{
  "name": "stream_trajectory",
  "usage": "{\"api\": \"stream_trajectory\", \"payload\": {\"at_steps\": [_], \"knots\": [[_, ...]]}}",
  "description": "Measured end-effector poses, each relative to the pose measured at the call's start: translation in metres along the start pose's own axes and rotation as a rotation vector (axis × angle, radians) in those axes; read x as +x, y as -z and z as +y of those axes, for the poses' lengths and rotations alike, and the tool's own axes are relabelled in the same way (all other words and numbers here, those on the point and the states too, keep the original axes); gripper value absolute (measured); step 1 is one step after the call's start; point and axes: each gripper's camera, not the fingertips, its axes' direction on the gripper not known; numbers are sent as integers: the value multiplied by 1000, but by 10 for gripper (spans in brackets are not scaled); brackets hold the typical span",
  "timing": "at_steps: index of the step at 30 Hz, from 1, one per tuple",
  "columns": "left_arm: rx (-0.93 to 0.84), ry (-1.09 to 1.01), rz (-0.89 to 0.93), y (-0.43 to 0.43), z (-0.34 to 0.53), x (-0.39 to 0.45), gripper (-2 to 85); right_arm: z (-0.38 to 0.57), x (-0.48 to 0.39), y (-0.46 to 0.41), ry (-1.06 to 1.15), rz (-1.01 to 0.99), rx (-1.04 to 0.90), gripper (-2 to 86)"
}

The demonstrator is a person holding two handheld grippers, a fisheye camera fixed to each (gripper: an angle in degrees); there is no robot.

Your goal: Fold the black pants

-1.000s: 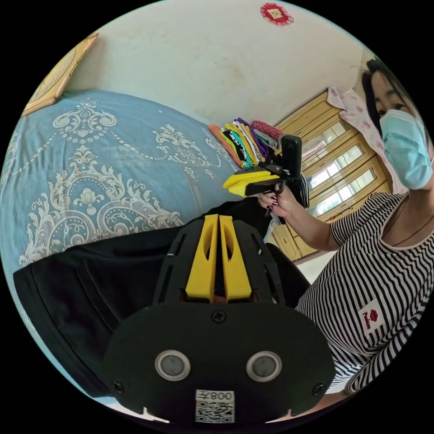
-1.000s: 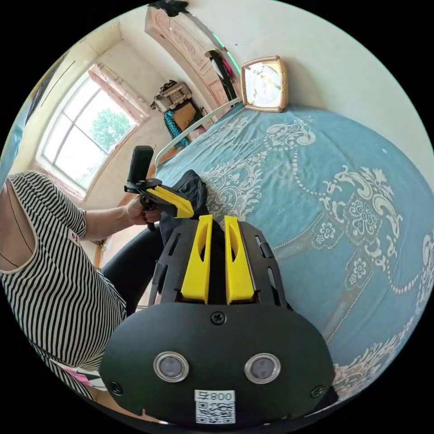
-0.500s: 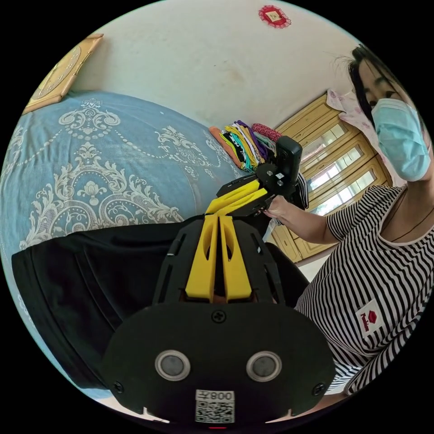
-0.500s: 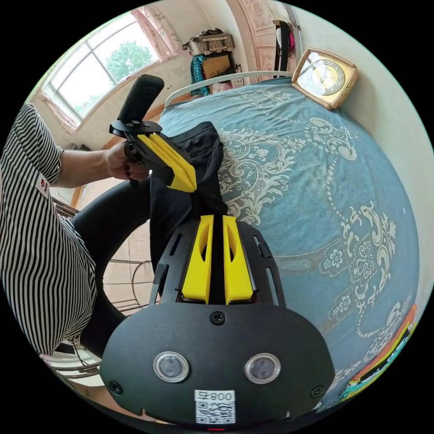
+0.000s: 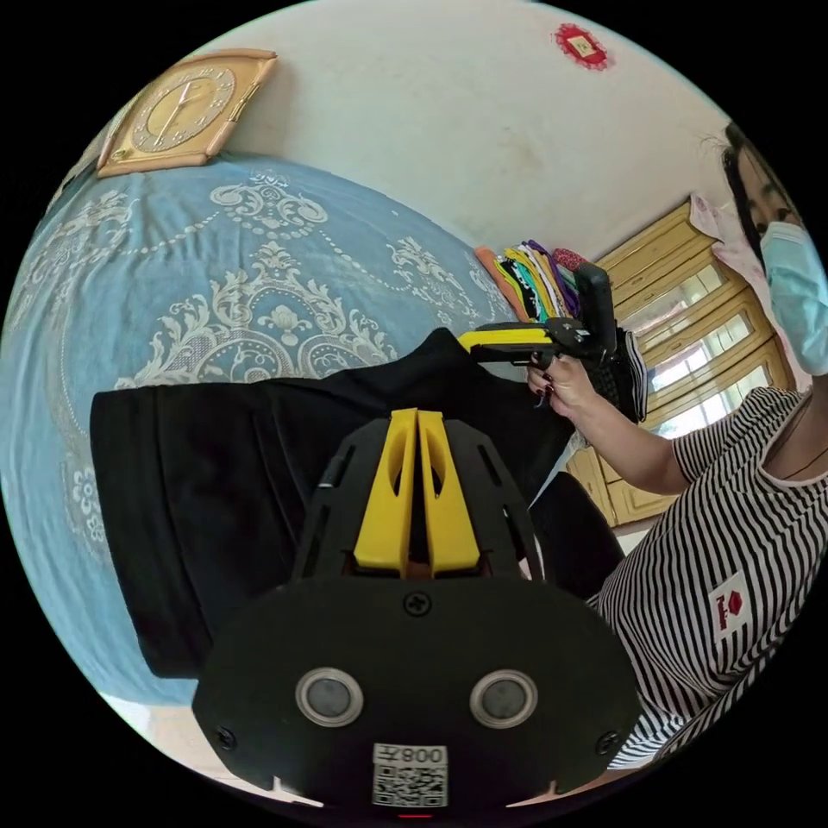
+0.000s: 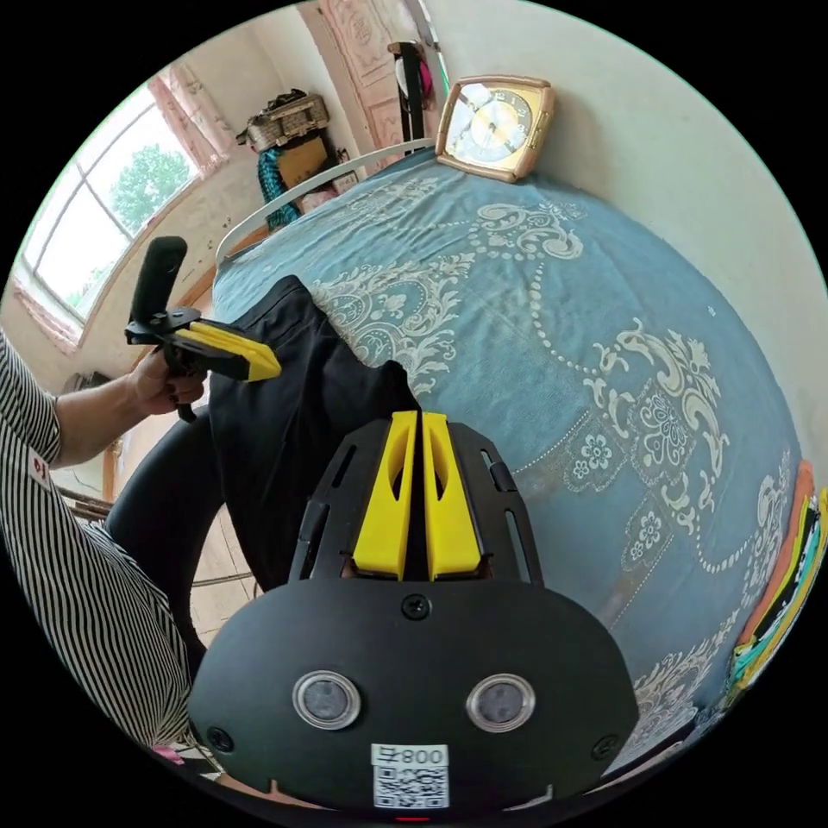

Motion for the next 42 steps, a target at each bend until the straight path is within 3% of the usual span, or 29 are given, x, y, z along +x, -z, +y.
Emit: {"api": "stream_trajectory", "payload": {"at_steps": [5,9,12,16,20,27,32,33,37,42], "knots": [[-2,93,-96,19,23,-6,1,4,33,-21,-179,-115,-34,4],[33,193,-206,41,49,-5,1,24,40,-4,-276,-43,49,2],[58,281,-275,50,67,-5,1,41,24,6,-242,-83,75,1],[-32,308,-408,37,79,-5,1,62,-24,-24,-111,-187,-72,1],[-21,316,-459,29,78,12,0,86,-40,-40,-117,-137,-102,1],[10,337,-439,5,78,42,0,128,-44,-3,-146,-127,-36,1],[-13,338,-461,-19,71,68,0,182,-63,-29,-119,-133,-188,1],[6,348,-457,-21,68,75,0,187,-62,-26,-136,-134,-144,1],[29,278,-484,-35,55,110,0,216,-62,7,-155,-121,-61,1],[-62,178,-387,-95,31,156,0,274,-49,-4,-227,-119,-154,2]]}}
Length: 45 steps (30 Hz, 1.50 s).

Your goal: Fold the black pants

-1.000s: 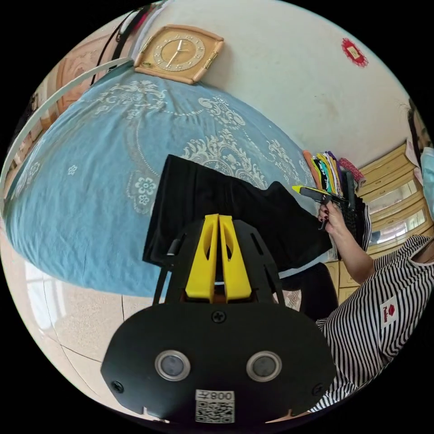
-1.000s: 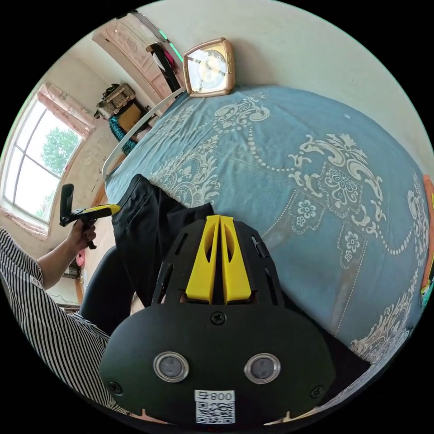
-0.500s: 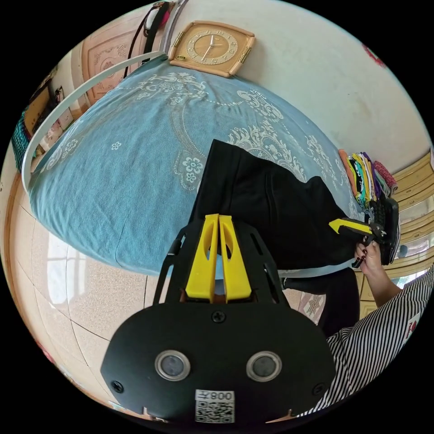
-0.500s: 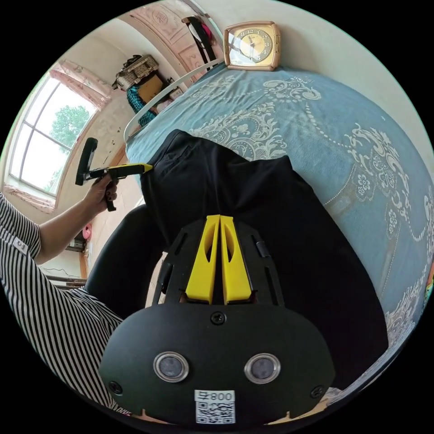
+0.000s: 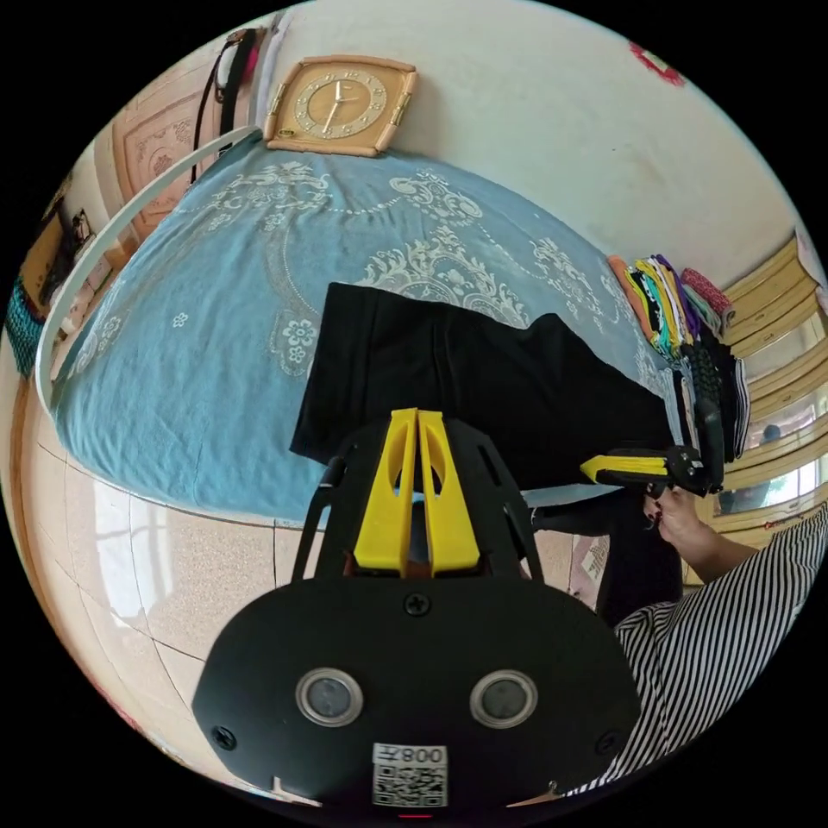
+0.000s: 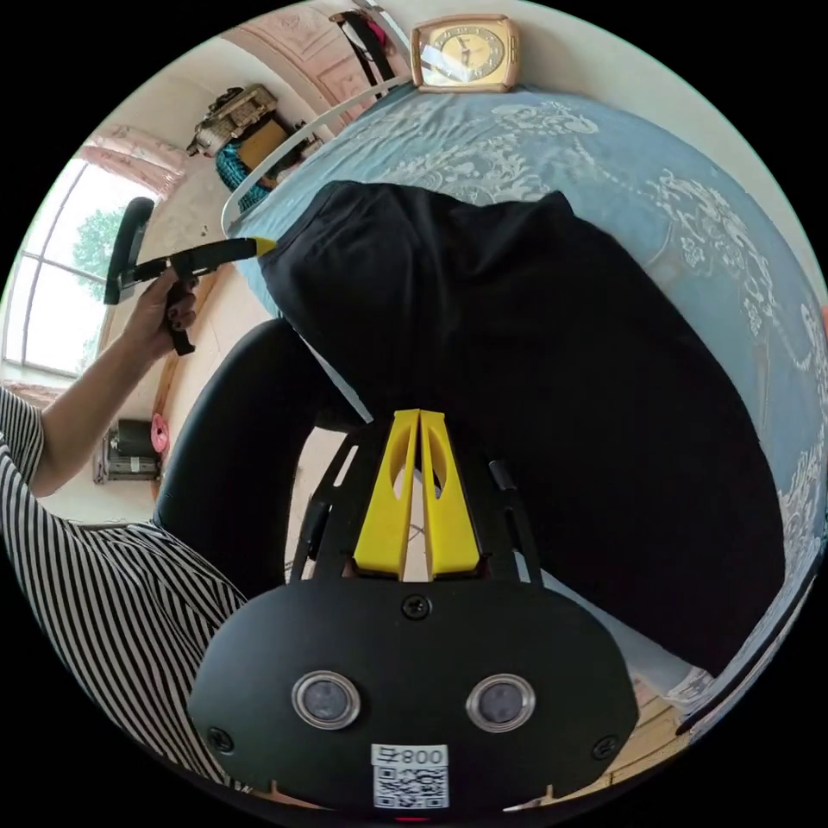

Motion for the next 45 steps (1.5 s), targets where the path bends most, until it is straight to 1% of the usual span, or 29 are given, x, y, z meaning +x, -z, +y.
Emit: {"api": "stream_trajectory", "payload": {"at_steps": [1,2,3,6,8,9,11,12,14,15,16,18,19,20,24,30,33,36,38,40,43,45], "knots": [[-31,-20,2,-8,-3,8,0,13,9,3,-26,-39,58,2],[-131,-66,-9,-27,-9,23,1,21,16,5,-48,-71,46,2],[-190,-78,-39,-42,-13,36,1,25,18,7,-53,-76,44,2],[-136,-88,-45,-42,-26,68,3,55,32,30,-77,-26,114,3],[-98,-133,-26,-42,-36,93,5,96,60,55,-178,-32,216,5],[-93,-167,18,-46,-44,112,7,108,70,61,-216,-30,240,6],[-82,-224,101,-57,-58,145,14,167,114,84,-418,7,339,13],[-91,-279,169,-68,-70,171,19,184,126,90,-477,14,367,15],[-115,-359,278,-92,-90,216,29,254,171,109,-700,15,487,32],[-138,-418,352,-109,-103,250,34,270,181,113,-749,15,512,38],[-151,-447,385,-119,-110,267,37,300,198,121,-834,21,556,49],[-204,-574,468,-156,-136,343,48,338,216,131,-921,44,609,62],[-219,-609,477,-165,-142,363,51,358,225,137,-956,68,631,67],[-248,-679,483,-184,-153,404,56,374,232,142,-981,96,640,71],[-354,-894,476,-243,-181,533,70,403,253,150,-1005,157,615,80],[-454,-1061,385,-312,-208,668,83,422,282,150,-957,225,512,83],[-473,-1110,338,-340,-218,716,87,429,295,143,-947,217,442,83],[-513,-1140,298,-367,-224,751,89,442,296,141,-932,238,460,83],[-528,-1162,258,-380,-223,767,87,452,298,141,-934,204,477,82],[-504,-1196,240,-384,-224,778,83,458,300,141,-933,205,476,81],[-505,-1231,230,-391,-227,795,68,466,299,139,-919,227,476,79],[-555,-1236,245,-398,-232,808,48,473,300,139,-923,223,486,74]]}}
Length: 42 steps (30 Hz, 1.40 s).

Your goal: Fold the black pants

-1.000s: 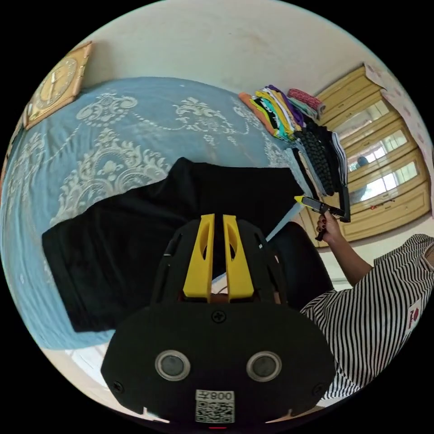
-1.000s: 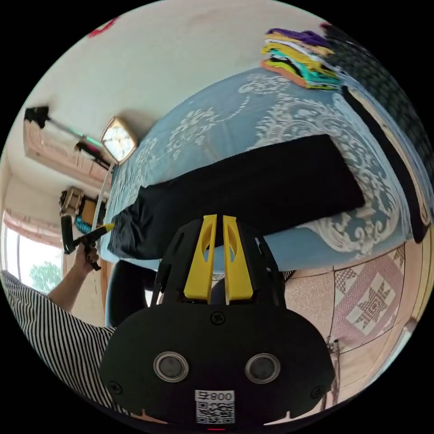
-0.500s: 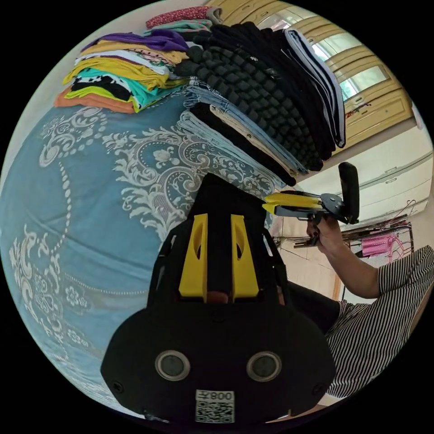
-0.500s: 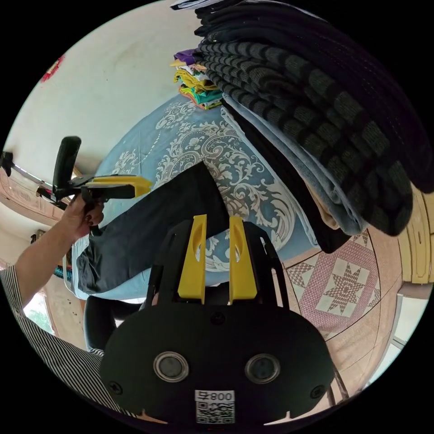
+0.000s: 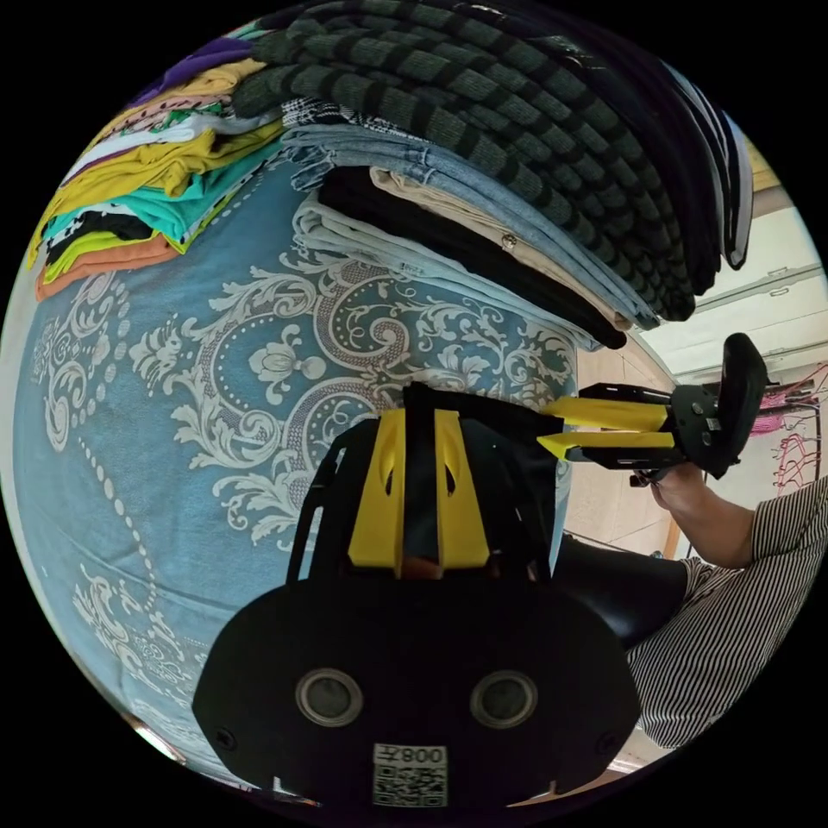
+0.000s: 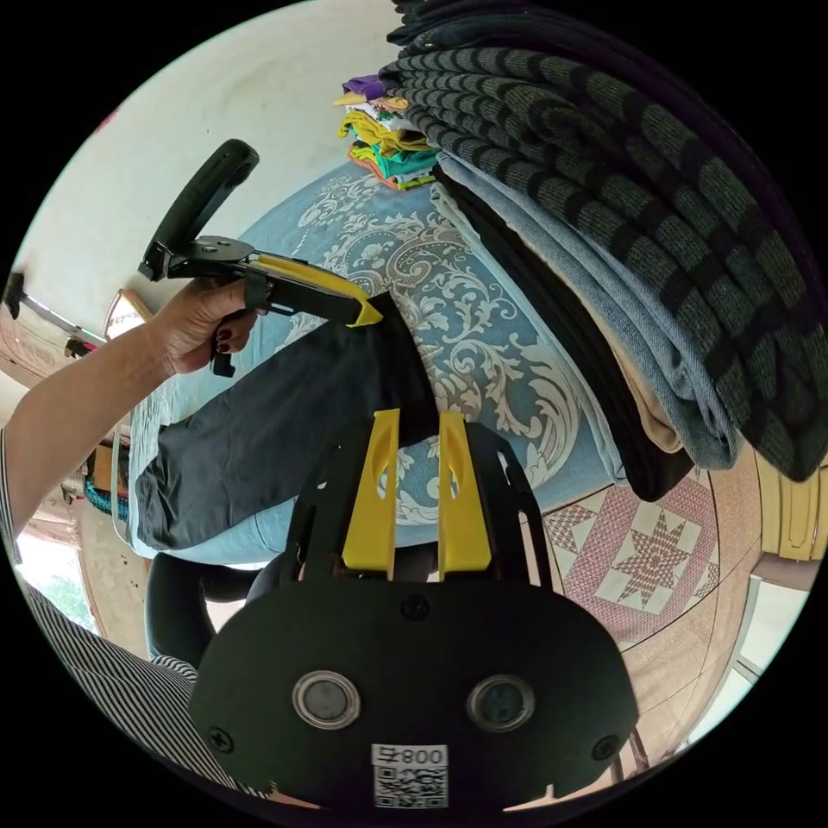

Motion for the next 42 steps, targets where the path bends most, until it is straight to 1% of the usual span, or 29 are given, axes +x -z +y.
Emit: {"api": "stream_trajectory", "payload": {"at_steps": [4,7,10,15,19,24,28,35,42], "knots": [[-7,-11,-25,1,-14,-2,28,5,12,-1,-20,-91,-9,49],[11,-11,-14,7,-19,-6,20,11,27,0,-82,-174,6,40],[40,-26,0,18,-20,-10,16,17,33,4,-97,-214,24,37],[116,-71,16,46,-7,-16,14,26,28,23,-64,-266,83,34],[191,-103,31,71,16,-23,14,34,8,44,6,-306,141,33],[304,-97,94,109,81,-42,17,43,-43,60,168,-333,153,34],[358,-56,117,127,138,-59,21,48,-97,60,299,-387,124,35],[374,69,131,138,250,-96,27,57,-195,21,484,-475,-14,35],[389,212,175,127,342,-136,34,64,-266,-30,565,-483,-162,37]]}}
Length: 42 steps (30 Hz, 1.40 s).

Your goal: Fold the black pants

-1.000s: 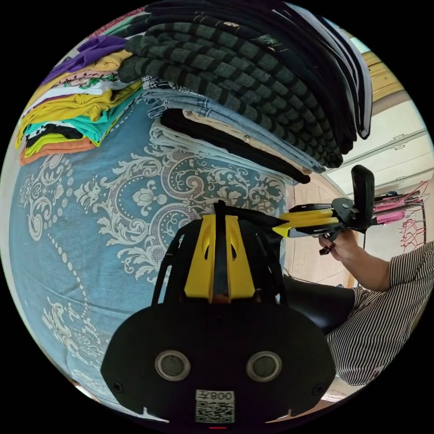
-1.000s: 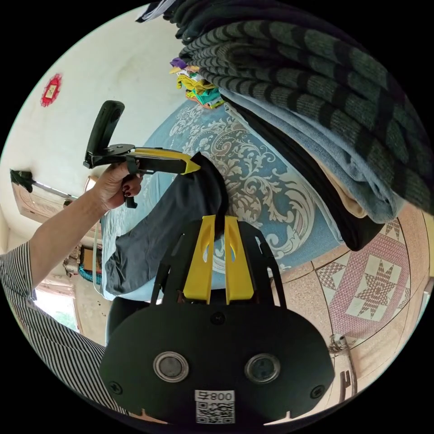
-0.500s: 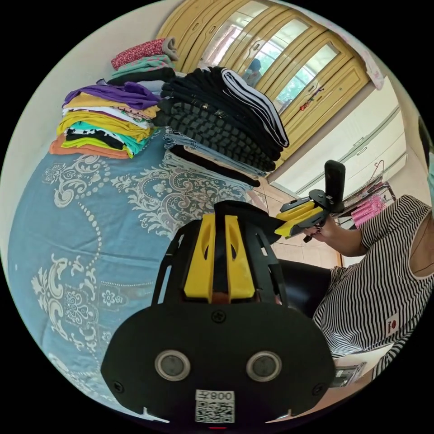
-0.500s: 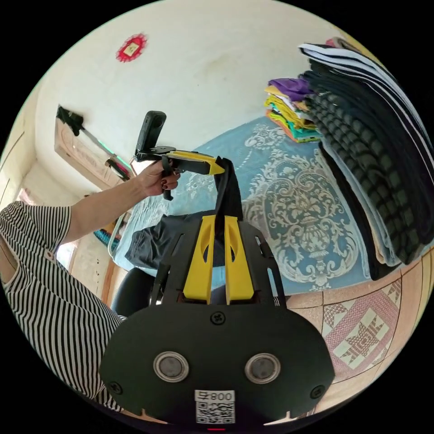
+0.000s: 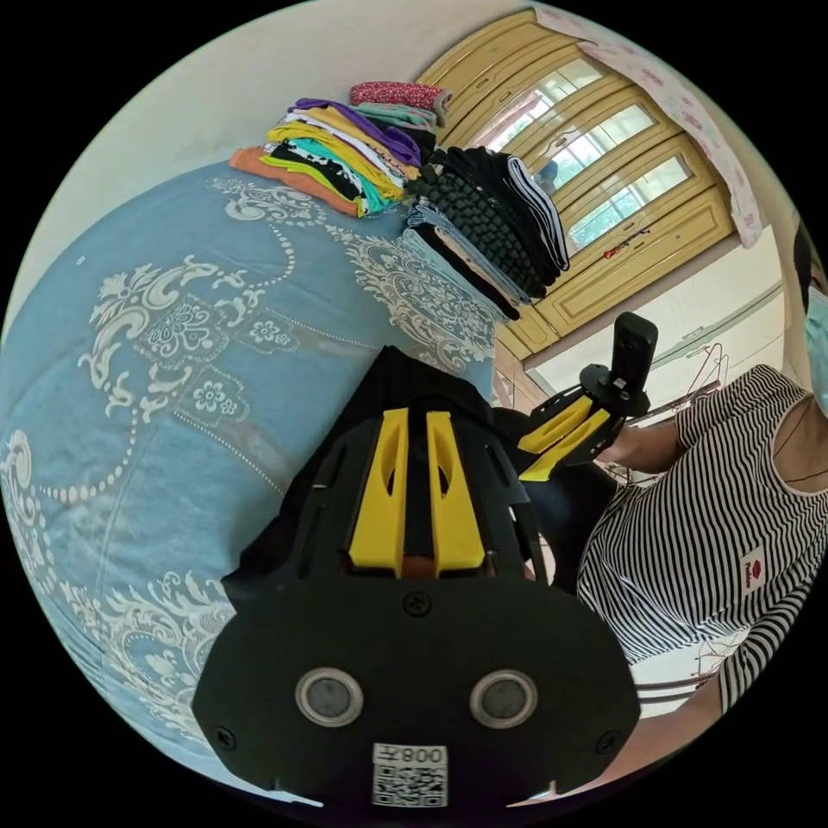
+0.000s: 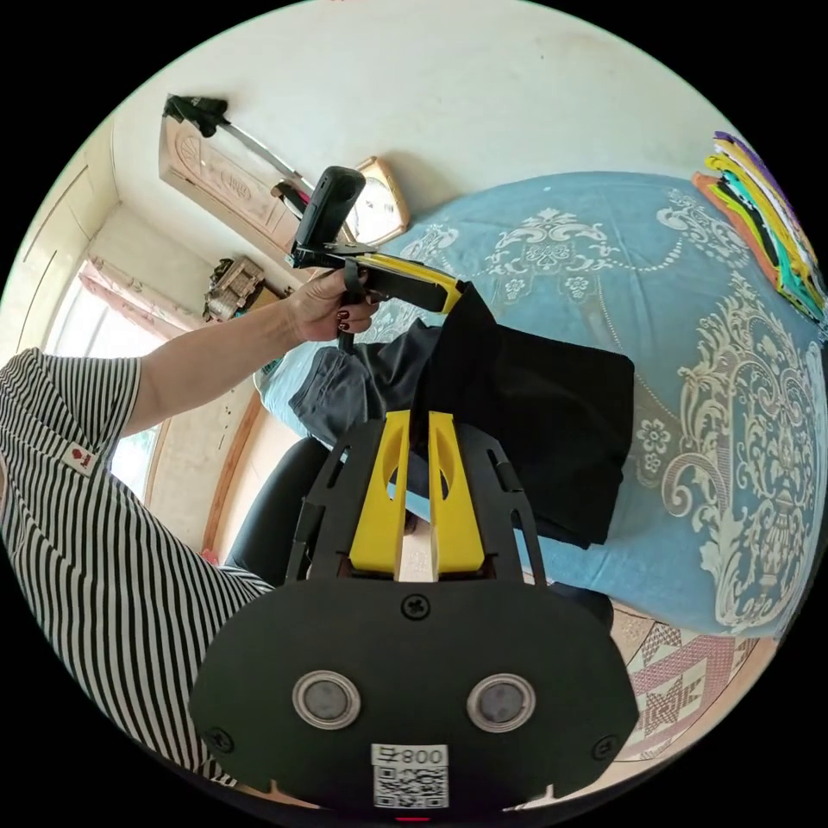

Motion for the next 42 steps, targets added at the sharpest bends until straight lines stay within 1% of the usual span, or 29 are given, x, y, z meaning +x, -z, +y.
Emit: {"api": "stream_trajectory", "payload": {"at_steps": [7,9,12,14,15,18,20,24,26,29,31,32,34,35,37,40,42], "knots": [[27,156,-36,26,63,-44,46,-32,-22,-68,24,-15,-119,40],[69,234,-76,39,87,-55,44,-39,-25,-85,17,-31,-154,43],[133,334,-89,52,117,-67,46,-48,-32,-111,30,-43,-207,52],[168,370,-70,57,132,-70,47,-52,-34,-132,25,-63,-281,61],[184,380,-49,58,139,-69,48,-53,-34,-135,24,-72,-287,62],[192,347,-16,55,145,-60,47,-57,-39,-138,26,-122,-273,53],[152,321,-23,48,144,-55,40,-61,-42,-134,27,-128,-254,40],[27,376,-172,32,148,-61,12,-67,-38,-117,17,-46,-207,16],[68,428,-146,38,153,-65,7,-67,-21,-105,-34,53,-182,7],[111,414,-203,47,159,-58,4,-61,4,-94,-127,129,-158,4],[55,439,-202,40,164,-62,3,-55,18,-99,-167,170,-187,3],[97,451,-181,41,169,-63,3,-51,25,-103,-188,130,-184,2],[113,484,-169,45,173,-64,4,-52,29,-99,-235,71,-170,2],[122,474,-195,46,174,-59,6,-55,25,-96,-212,81,-174,2],[129,448,-188,46,173,-53,9,-57,18,-87,-180,133,-143,3],[161,398,-132,40,161,-44,23,-54,27,-78,-224,180,-142,8],[166,333,-94,33,139,-39,48,-49,33,-69,-254,205,-115,14]]}}
